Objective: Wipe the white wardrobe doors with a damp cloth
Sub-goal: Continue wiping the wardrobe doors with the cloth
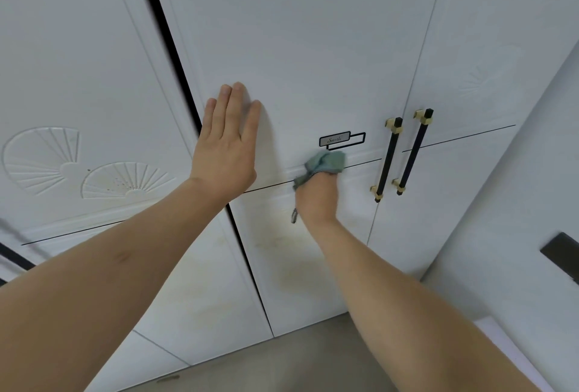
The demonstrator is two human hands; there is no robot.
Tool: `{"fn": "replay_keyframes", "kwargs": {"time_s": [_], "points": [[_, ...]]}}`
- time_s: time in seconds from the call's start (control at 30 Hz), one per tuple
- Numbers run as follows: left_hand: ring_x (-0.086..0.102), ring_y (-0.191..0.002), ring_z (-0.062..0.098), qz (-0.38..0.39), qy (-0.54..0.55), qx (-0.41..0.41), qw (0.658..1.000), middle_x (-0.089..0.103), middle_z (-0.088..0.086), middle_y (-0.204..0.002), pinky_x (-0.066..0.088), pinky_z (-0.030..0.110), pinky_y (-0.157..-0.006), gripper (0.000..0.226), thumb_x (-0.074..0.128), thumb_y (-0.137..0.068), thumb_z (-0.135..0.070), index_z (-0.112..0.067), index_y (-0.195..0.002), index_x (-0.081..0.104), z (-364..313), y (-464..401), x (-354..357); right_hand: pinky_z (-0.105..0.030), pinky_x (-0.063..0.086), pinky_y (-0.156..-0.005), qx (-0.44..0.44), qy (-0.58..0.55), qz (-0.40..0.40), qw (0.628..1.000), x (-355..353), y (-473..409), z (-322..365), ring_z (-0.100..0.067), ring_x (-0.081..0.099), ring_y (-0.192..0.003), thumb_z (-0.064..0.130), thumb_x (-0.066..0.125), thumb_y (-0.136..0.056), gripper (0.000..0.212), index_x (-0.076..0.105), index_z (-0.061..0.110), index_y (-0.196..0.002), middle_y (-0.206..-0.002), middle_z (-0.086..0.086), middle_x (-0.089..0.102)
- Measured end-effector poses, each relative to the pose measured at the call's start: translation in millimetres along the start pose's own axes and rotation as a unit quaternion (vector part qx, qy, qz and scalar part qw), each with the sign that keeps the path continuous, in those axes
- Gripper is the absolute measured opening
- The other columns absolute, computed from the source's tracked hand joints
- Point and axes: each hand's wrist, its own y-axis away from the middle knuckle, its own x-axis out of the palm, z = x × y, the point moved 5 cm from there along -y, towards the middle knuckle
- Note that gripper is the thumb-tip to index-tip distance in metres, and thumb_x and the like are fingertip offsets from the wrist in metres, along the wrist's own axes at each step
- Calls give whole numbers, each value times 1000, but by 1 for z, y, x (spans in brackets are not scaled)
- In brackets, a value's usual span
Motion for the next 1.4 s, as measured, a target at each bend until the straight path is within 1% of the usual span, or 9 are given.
{"fn": "replay_keyframes", "kwargs": {"time_s": [0.2, 0.37, 0.47, 0.6, 0.73, 1.0, 1.07, 1.17, 1.4], "points": [[19, -148, 50, -30, 37, 65, 997, 25, 32, -157, 17, 57, -122, 80, 28, -68, 1, 7, -147, 35, 11, 7, -5, -31, 42, -72, -154, 60, 96, 982, 81, 72, 34, -35, 61, -97, -1, 56, -86, 31, 60, 3, -117, -108, -13, 60], [23, -148, 48, -23, 40, 90, 995, 28, 31, -157, 24, 58, -119, 81, 41, -66, 8, 9, -147, 37, 19, 18, -4, -43, 55, -90, -343, 193, 99, 914, 89, 81, 37, -42, 58, -110, -4, 54, -79, 65, 45, -9, -143, -140, -33, 48], [25, -146, 49, -27, 42, 81, 995, 30, 32, -156, 27, 58, -118, 79, 31, -66, 8, 9, -145, 39, 23, 27, -2, -38, 57, -68, -278, 174, 42, 944, 39, 46, 11, -41, 66, -88, -12, 67, -67, 45, 64, -5, -112, -106, -25, 65], [24, -146, 49, -16, 33, 61, 997, 30, 30, -156, 23, 58, -120, 81, 30, -64, 8, 10, -145, 39, 25, 37, 2, -33, 47, -63, -54, 126, -31, 990, -39, -16, -51, -30, 63, -81, -1, 58, -87, 22, 57, 9, -107, -96, -9, 60], [23, -147, 48, -8, 32, 59, 998, 29, 30, -156, 21, 57, -121, 81, 26, -65, 4, 10, -145, 38, 26, 40, 4, -35, 52, -47, 14, 60, -26, 998, -26, -24, -45, -27, 64, -64, 8, 62, -86, 11, 57, 10, -96, -90, -9, 62], [21, -148, 47, 2, 47, 65, 997, 27, 29, -158, 22, 57, -120, 81, 38, -66, 0, 10, -146, 36, 35, 46, 6, -26, 40, -78, -192, 51, 36, 979, 91, 73, 35, -18, 61, -98, 5, 51, -92, 42, 54, 9, -134, -118, -4, 62], [22, -148, 47, -1, 55, 73, 996, 28, 29, -158, 21, 57, -121, 75, 35, -73, -3, 10, -147, 37, 34, 46, 7, -32, 48, -85, -299, 108, 37, 947, 94, 80, 45, -33, 56, -115, 0, 54, -87, 60, 44, 1, -146, -137, -20, 53], [22, -148, 47, -8, 72, 82, 994, 28, 29, -158, 21, 57, -121, 68, 35, -80, -3, 9, -147, 37, 23, 43, 11, -45, 57, -72, -391, 200, 27, 898, 75, 75, 51, -44, 60, -92, 3, 47, -81, 64, 44, -6, -145, -117, -28, 59], [1, -150, 50, 16, 67, -25, 997, 9, 29, -162, 9, 62, -121, 101, 57, -63, 1, -1, -156, 17, -12, 31, 27, -38, 54, -85, -248, 180, -27, 952, -17, -3, -5, -40, 57, -115, -8, 65, -76, 80, 36, -2, -150, -147, -22, 44]]}}
